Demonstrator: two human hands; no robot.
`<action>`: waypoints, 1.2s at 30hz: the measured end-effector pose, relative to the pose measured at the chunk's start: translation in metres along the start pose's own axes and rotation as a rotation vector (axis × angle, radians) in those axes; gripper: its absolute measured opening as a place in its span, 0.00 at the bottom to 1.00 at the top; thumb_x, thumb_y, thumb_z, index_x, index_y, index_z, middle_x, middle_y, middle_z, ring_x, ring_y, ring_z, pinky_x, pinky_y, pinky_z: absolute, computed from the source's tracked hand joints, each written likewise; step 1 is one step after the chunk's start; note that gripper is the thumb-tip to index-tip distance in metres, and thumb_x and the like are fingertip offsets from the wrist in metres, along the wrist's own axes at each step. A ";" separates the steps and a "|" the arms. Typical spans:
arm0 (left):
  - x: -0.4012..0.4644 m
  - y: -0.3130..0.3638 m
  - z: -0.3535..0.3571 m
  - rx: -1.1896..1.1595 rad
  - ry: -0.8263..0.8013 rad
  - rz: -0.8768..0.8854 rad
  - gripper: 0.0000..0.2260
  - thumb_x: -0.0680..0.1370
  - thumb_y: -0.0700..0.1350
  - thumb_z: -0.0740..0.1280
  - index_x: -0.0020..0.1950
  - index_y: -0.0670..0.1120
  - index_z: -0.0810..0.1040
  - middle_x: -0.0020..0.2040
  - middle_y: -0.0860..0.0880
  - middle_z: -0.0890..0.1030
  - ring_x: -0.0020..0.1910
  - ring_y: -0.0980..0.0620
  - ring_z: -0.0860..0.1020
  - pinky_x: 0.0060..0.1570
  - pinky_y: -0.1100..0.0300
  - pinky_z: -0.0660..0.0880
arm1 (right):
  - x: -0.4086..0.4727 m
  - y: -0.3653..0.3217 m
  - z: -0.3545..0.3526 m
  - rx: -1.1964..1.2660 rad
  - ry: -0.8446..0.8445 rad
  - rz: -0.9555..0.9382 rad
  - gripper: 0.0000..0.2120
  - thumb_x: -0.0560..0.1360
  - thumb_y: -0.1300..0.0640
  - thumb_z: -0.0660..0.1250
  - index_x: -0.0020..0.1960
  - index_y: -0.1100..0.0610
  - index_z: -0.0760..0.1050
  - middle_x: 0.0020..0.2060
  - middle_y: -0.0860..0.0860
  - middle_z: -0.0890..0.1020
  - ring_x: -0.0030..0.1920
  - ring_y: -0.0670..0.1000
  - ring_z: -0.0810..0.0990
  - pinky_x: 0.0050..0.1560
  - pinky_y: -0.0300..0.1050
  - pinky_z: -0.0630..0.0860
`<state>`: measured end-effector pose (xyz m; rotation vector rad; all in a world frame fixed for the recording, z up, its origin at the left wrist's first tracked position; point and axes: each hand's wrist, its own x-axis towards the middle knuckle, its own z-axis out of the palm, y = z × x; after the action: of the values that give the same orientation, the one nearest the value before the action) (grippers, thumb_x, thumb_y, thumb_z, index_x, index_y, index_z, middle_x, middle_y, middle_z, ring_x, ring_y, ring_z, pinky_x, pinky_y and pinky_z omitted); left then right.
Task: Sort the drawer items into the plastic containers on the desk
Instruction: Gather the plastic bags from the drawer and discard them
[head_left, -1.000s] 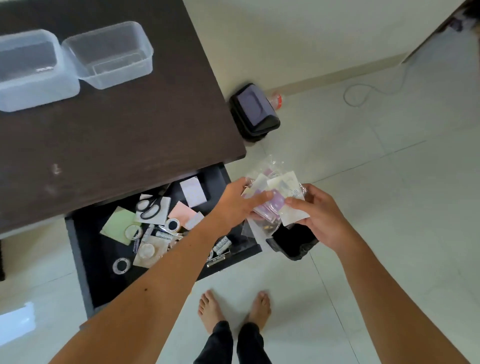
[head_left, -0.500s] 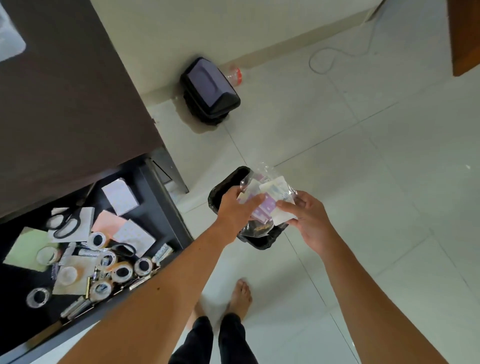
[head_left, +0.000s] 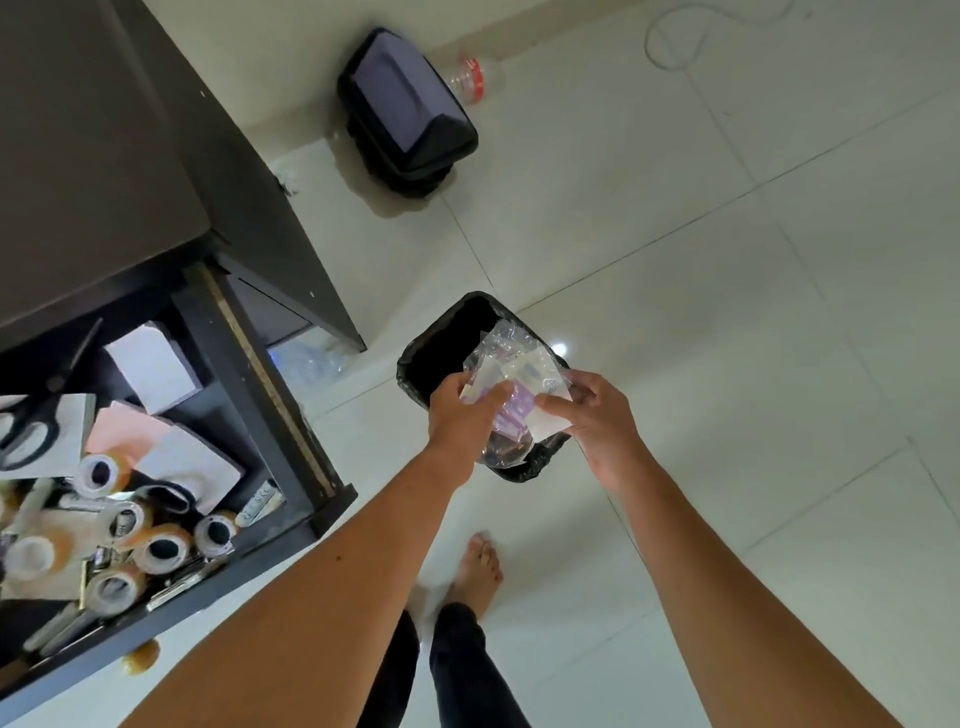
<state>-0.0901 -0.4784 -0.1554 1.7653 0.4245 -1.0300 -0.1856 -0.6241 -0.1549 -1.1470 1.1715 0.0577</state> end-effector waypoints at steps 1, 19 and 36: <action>0.001 -0.003 0.002 -0.007 0.006 0.001 0.26 0.72 0.54 0.80 0.65 0.46 0.77 0.61 0.43 0.81 0.58 0.44 0.82 0.60 0.48 0.81 | 0.002 0.002 -0.001 -0.009 0.002 0.003 0.29 0.66 0.66 0.84 0.64 0.60 0.79 0.48 0.52 0.89 0.49 0.55 0.88 0.58 0.56 0.82; -0.009 -0.024 -0.010 -0.119 0.053 0.069 0.30 0.79 0.48 0.75 0.78 0.48 0.69 0.74 0.50 0.74 0.66 0.57 0.72 0.61 0.60 0.68 | 0.005 0.024 -0.012 -0.085 0.027 -0.055 0.18 0.77 0.64 0.76 0.65 0.55 0.81 0.64 0.52 0.83 0.67 0.52 0.80 0.61 0.46 0.76; -0.038 -0.006 -0.028 -0.176 -0.010 0.074 0.28 0.79 0.49 0.75 0.76 0.46 0.72 0.69 0.51 0.78 0.65 0.55 0.77 0.59 0.63 0.71 | -0.031 0.012 0.001 -0.098 -0.007 -0.066 0.11 0.76 0.64 0.76 0.55 0.51 0.85 0.56 0.52 0.87 0.58 0.59 0.86 0.65 0.57 0.82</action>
<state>-0.1036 -0.4443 -0.1251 1.6067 0.4273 -0.9214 -0.2059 -0.6016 -0.1399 -1.2698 1.1337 0.0695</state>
